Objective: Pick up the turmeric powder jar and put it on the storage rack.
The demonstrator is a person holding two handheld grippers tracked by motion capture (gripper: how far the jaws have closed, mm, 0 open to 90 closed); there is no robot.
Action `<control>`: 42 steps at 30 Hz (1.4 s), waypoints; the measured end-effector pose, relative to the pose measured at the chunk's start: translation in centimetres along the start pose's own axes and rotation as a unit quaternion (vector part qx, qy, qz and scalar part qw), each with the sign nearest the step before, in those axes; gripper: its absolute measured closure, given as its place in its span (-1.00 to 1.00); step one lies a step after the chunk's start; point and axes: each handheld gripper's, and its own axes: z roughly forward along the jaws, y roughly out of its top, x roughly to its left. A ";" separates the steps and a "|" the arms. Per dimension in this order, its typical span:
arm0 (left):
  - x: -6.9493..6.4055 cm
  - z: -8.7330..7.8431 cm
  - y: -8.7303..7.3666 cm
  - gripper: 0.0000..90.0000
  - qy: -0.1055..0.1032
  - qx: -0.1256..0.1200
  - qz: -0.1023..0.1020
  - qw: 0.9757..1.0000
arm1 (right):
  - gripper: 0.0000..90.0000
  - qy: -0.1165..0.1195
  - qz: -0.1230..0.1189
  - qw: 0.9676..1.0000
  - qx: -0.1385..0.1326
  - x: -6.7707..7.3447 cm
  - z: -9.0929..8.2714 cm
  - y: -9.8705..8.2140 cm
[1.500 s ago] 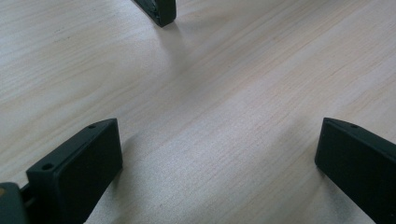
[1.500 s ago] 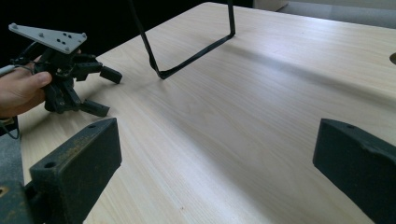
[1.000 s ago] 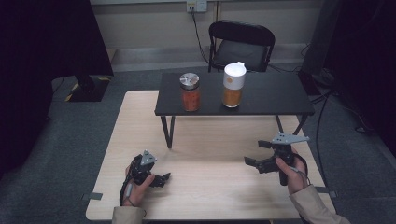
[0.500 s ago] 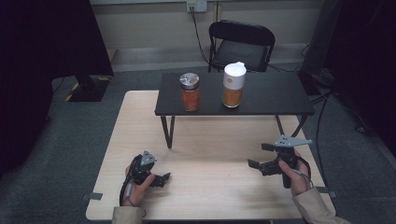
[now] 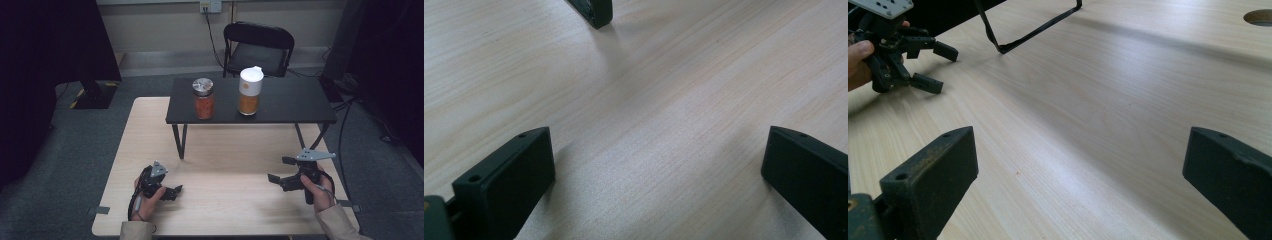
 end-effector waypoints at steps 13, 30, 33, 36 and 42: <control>0.0 0.0 0.0 -1.00 0.000 0.000 0.000 1.000 | -1.00 -0.001 -0.003 1.000 0.005 -0.3 -0.1 -0.9; 0.0 0.0 0.0 -1.00 0.000 0.000 0.000 1.000 | -1.00 -0.008 -0.001 1.000 0.016 -0.9 -0.5 -1.9; 0.0 0.0 0.0 -1.00 0.000 0.000 0.000 1.000 | -1.00 -0.009 0.000 1.000 0.017 -1.0 -0.7 -2.1; 0.0 0.0 0.0 -1.00 0.000 0.000 0.000 1.000 | -1.00 -0.010 -0.001 1.000 0.019 -1.1 -0.8 -2.4; 0.0 0.0 0.0 -1.00 0.000 0.000 0.000 1.000 | -1.00 -0.016 -0.005 1.000 0.027 -1.2 -0.9 -2.6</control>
